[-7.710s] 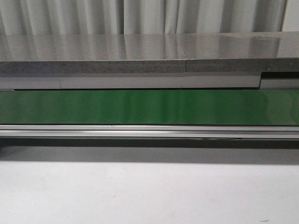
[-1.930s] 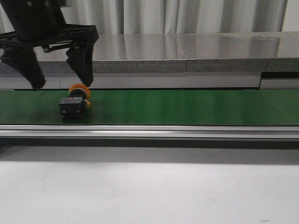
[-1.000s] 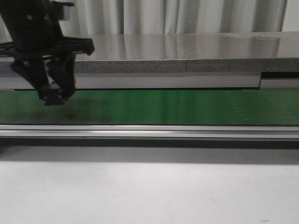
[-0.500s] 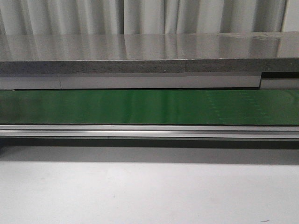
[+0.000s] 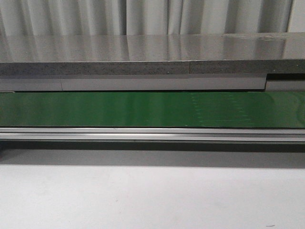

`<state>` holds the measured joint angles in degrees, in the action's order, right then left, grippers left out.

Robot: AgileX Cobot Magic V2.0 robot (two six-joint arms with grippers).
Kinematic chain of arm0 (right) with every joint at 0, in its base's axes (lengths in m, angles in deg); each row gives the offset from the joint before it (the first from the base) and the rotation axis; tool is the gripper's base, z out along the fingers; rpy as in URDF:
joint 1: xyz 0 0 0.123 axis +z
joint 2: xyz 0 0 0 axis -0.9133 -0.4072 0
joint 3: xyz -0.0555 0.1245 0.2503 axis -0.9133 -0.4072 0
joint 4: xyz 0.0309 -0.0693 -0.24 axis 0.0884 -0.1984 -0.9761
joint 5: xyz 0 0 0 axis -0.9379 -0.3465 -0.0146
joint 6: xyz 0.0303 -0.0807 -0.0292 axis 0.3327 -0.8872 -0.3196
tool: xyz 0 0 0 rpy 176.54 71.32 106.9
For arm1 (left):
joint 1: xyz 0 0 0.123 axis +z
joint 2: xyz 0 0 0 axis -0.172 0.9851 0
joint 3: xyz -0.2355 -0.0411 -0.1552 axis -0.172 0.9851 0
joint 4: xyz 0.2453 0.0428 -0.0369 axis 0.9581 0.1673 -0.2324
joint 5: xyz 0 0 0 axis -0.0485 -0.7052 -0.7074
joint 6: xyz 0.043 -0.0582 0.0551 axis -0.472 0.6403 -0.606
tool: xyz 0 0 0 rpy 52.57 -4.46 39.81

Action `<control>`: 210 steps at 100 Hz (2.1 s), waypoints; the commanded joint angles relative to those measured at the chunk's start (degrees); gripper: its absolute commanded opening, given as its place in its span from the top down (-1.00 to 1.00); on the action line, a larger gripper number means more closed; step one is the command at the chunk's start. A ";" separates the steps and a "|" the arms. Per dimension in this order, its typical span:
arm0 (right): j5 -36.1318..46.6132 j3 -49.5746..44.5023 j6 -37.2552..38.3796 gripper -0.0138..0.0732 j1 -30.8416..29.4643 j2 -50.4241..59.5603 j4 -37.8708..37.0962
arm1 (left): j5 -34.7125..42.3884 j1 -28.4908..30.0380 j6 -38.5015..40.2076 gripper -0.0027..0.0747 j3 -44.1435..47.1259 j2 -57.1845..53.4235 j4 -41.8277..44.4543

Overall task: Move button from right to left
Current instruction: 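Carry the button with the left gripper over the light blue tray, then lower the button into the blue tray and open the left gripper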

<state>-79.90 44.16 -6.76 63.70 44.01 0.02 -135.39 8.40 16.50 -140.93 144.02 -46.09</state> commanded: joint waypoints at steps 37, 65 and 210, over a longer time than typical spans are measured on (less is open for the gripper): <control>4.68 1.54 -0.15 0.84 0.12 -0.34 0.07 | 4.48 1.11 -2.99 0.29 -1.68 5.64 -2.14; 4.68 1.54 -0.15 0.84 0.12 -0.34 0.07 | 6.39 1.11 -2.99 -0.22 -1.68 5.64 -2.13; 4.68 1.54 -0.15 0.84 0.12 -0.34 0.07 | 26.11 -22.44 -1.11 0.98 20.96 -34.24 -20.18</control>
<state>-79.90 44.16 -6.76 63.70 44.01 0.02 -114.48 -13.65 14.78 -121.08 114.85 -64.38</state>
